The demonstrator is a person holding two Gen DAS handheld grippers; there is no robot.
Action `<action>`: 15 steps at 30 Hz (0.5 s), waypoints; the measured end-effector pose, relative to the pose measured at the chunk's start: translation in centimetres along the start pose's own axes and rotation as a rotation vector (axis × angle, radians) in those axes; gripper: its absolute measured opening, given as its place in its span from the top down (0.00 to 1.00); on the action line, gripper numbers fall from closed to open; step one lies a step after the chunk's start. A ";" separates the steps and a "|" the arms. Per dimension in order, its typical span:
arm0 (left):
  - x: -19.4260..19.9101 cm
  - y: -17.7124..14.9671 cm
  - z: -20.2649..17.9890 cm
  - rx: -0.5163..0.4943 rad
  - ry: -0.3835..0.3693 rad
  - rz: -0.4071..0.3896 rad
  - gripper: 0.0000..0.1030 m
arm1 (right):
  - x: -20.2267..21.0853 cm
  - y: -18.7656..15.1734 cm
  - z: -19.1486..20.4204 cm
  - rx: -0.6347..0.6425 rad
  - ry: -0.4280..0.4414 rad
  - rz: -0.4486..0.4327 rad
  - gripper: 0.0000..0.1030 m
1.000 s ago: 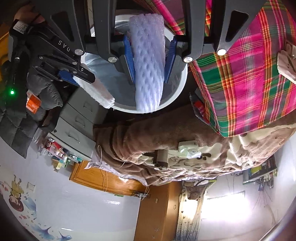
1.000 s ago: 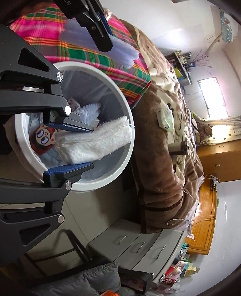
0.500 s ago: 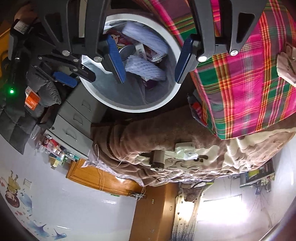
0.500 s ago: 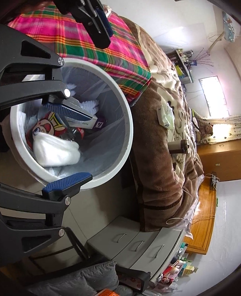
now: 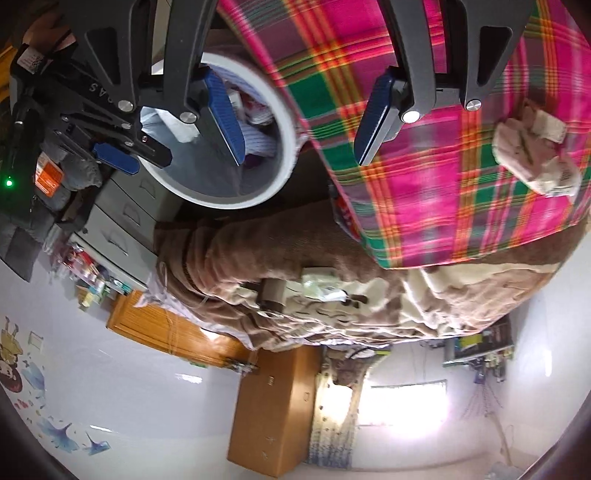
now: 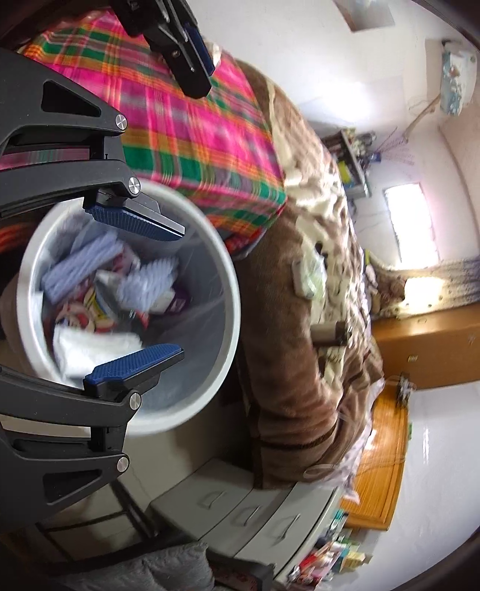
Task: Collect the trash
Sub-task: 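Move both open tools back over the items on the blanket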
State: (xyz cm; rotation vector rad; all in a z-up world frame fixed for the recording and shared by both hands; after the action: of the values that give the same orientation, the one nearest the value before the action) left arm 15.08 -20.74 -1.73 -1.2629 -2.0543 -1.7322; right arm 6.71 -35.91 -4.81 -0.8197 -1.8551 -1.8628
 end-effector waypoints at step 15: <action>3.7 0.2 8.2 0.079 0.155 -0.074 0.40 | -0.8 1.8 6.7 0.096 0.130 -0.056 0.36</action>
State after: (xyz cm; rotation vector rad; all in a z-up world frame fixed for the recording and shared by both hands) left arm 15.96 -11.80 -1.79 -1.0078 -2.0816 -1.7029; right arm 9.37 -29.43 -4.19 -0.6054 -1.8869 -1.7996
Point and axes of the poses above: each gripper's, at about its wrist camera, not at the fingertips, and x roughly against the way its jaws point, z to its left, y to its top, the point moved 3 cm from there along -x, roughly the way its jaws point, and after that the axes turned 13 degrees about x, right-handed, at the moved point
